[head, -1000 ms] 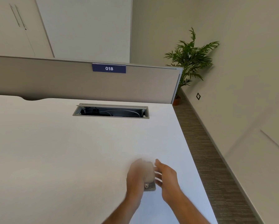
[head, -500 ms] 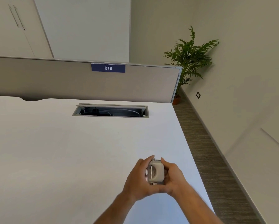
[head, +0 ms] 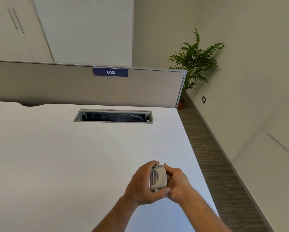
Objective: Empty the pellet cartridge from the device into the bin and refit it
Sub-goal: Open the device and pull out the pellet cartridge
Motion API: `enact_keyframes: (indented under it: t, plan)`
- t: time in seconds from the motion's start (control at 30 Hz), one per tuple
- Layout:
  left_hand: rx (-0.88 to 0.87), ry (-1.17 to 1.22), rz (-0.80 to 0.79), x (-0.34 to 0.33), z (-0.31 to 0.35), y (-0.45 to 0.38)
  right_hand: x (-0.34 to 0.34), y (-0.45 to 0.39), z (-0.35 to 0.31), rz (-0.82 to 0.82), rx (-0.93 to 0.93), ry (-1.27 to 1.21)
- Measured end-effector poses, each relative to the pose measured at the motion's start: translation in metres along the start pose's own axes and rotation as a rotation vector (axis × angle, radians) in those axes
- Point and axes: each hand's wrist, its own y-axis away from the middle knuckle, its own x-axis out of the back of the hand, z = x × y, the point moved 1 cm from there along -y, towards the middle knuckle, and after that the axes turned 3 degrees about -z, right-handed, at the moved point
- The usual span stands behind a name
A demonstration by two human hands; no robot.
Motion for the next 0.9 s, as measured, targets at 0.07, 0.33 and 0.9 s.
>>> enact_keyframes:
  t: [0.07, 0.33, 0.9]
  plan:
    - [-0.007, 0.016, 0.013, 0.0, 0.001, 0.0, 0.0, 0.0, 0.0, 0.001, -0.003, 0.006]
    - [-0.027, 0.049, 0.066, 0.001, 0.007, -0.001, -0.001, 0.003, -0.003, -0.027, -0.025, 0.001]
    - [0.158, -0.061, 0.316, 0.012, 0.008, -0.018, -0.003, 0.015, 0.021, -0.258, 0.059, -0.167]
